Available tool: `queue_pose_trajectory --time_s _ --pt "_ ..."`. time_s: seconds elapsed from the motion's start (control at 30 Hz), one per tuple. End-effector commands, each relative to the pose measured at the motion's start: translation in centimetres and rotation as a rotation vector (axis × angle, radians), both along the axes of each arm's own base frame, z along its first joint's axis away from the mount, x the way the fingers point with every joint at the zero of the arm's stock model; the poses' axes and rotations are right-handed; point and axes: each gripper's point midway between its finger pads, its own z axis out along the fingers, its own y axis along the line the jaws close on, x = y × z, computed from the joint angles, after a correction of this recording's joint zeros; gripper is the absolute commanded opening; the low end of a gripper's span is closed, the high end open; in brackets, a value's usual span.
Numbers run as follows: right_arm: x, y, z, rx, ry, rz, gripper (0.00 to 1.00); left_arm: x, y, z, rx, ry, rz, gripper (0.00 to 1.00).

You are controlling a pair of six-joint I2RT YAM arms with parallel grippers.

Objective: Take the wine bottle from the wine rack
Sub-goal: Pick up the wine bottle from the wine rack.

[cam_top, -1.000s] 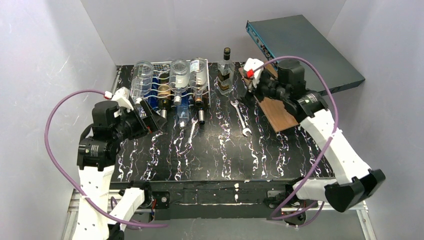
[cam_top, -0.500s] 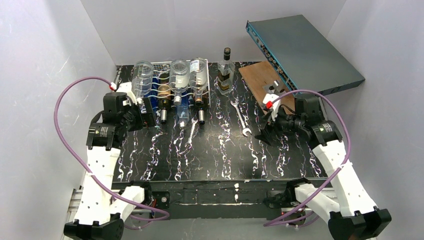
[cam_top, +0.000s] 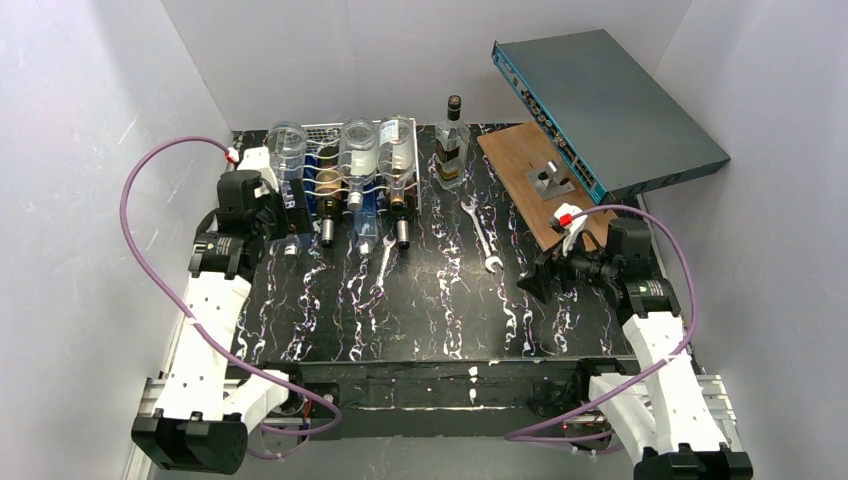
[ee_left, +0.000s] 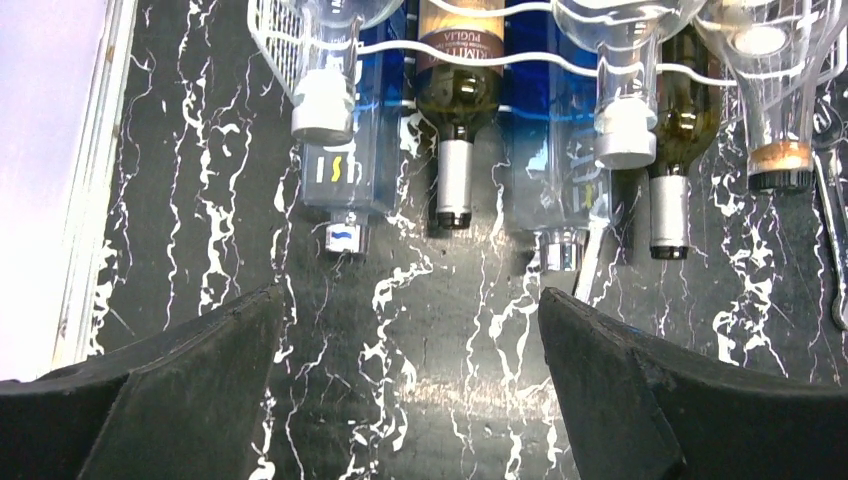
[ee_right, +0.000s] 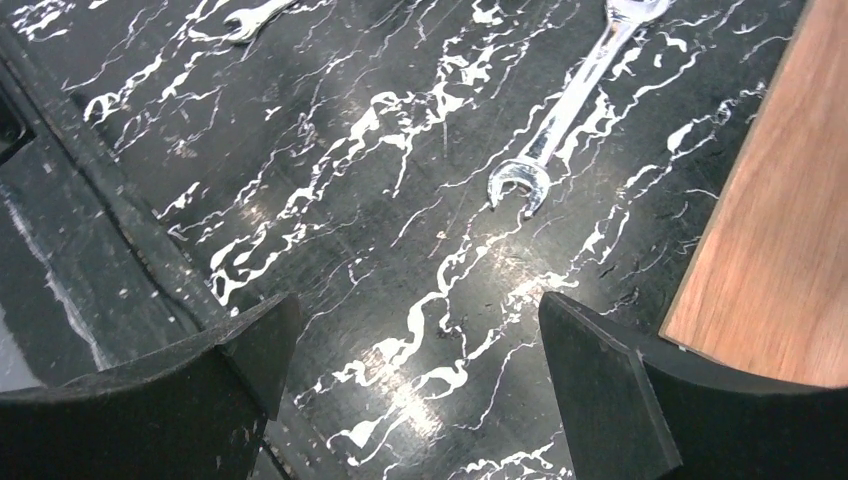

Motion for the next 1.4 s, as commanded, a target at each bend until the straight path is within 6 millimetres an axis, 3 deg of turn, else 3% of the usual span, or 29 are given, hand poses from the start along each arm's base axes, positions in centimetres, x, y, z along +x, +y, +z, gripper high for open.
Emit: queue_pose_trajectory --time_s 0.0,0.17,0.33,0.73,0.87,0.97,1.07,1.2,1.37 --pt "1.4 -0.8 0.9 0.038 -0.104 -0.055 0.99 2.3 -0.1 1.4 0.005 -0.112 -0.005 0.98" --pt "0.5 -0.4 1.1 0.045 -0.116 0.0 0.98 4.0 0.0 0.8 0.031 -0.08 -0.015 0.98" --pt "1.0 -0.7 0.9 0.034 -0.119 -0.019 0.98 5.0 -0.2 0.3 0.064 -0.061 -0.062 0.98" --pt "1.3 -1.0 0.7 0.026 -0.111 -0.032 0.98 8.4 2.2 -1.8 0.143 0.029 -0.073 0.93" --pt "1.5 -1.1 0.7 0.026 -0.107 -0.037 0.98 10.1 4.3 -3.9 0.108 0.084 -0.029 0.96" --pt "1.5 -1.0 0.6 0.027 -0.101 -0.036 0.98 12.1 4.8 -6.3 0.042 0.121 -0.047 0.98" --pt "1.9 -1.7 0.5 0.029 -0.094 -0.063 0.98 13.4 4.9 -9.1 0.0 0.175 -0.066 0.82" --pt "2.0 -1.9 0.5 0.028 -0.091 -0.074 1.0 14.2 4.1 -10.6 -0.043 0.208 -0.1 0.61" --pt "2.1 -2.0 0.5 0.029 -0.089 -0.078 1.0 14.4 4.3 -11.1 -0.037 0.221 -0.098 0.58"
